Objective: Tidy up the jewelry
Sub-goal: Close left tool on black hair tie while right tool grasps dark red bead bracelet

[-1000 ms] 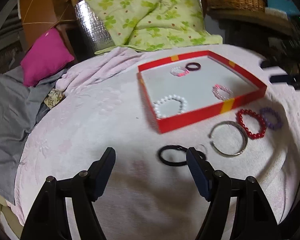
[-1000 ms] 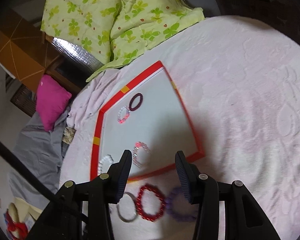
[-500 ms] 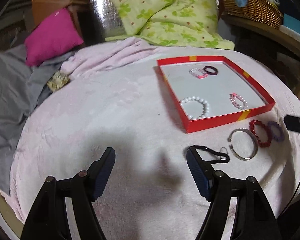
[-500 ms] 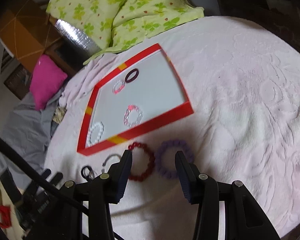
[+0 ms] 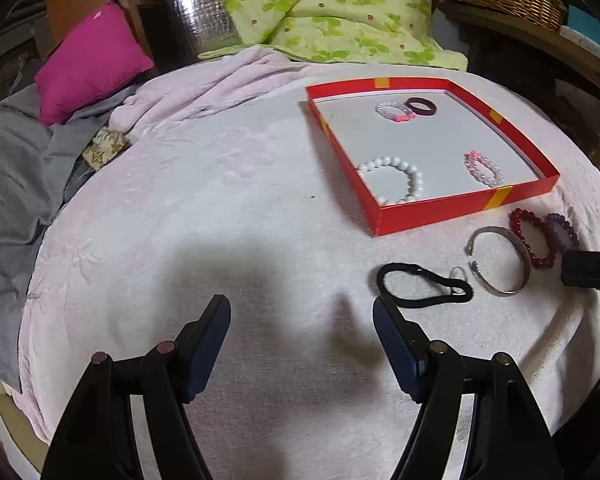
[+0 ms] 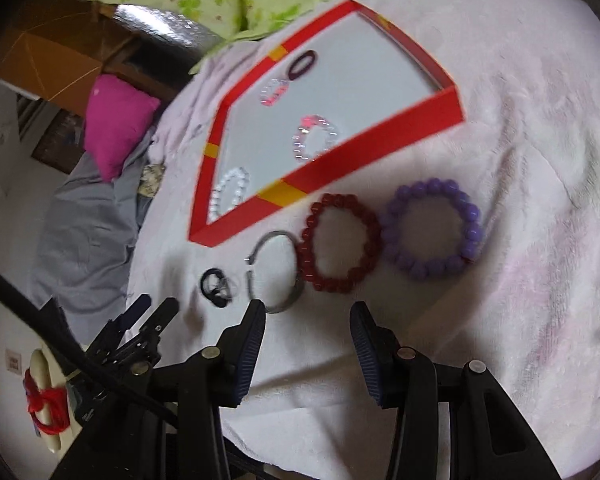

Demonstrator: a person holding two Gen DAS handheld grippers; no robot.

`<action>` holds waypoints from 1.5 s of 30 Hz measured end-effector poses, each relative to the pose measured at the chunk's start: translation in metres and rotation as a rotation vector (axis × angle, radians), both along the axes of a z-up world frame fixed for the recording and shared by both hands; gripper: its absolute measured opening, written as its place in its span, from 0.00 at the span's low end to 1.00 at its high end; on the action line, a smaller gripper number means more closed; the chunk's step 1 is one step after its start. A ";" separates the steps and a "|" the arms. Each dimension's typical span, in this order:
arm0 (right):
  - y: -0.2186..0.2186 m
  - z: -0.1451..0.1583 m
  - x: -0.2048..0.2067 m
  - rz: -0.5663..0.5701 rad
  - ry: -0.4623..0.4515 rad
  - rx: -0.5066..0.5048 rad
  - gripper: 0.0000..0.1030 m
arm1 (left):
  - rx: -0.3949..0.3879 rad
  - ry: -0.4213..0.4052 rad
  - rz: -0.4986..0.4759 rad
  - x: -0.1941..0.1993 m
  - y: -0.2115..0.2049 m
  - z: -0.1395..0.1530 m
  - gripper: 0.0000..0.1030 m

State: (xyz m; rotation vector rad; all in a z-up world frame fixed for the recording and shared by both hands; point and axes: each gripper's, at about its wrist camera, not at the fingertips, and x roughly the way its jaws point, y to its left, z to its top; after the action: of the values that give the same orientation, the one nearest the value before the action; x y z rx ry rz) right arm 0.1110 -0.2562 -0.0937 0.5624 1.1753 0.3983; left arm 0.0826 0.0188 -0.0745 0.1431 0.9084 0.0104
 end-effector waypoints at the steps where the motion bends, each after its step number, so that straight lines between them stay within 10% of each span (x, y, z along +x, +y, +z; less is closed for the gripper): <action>1: -0.003 -0.001 0.000 -0.013 0.004 -0.007 0.47 | 0.003 -0.001 -0.007 0.000 -0.003 0.000 0.72; 20: 0.005 -0.006 0.022 -0.121 -0.041 -0.070 0.47 | -0.040 0.005 -0.128 0.000 -0.039 0.000 0.72; 29: 0.008 -0.006 0.025 -0.156 -0.090 -0.206 0.10 | -0.074 0.028 -0.171 0.001 -0.053 -0.006 0.72; 40: 0.004 0.019 0.014 -0.141 -0.210 -0.202 0.10 | -0.254 0.069 -0.158 0.011 -0.045 -0.010 0.72; 45: -0.002 0.022 0.011 -0.149 -0.200 -0.138 0.10 | -0.307 0.098 -0.156 0.017 -0.045 -0.020 0.45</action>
State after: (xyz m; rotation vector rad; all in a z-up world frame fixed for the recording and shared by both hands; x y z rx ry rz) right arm 0.1219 -0.2582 -0.0717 0.4751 0.9535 0.2375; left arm 0.0999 -0.0263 -0.0943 -0.0722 0.9830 -0.2818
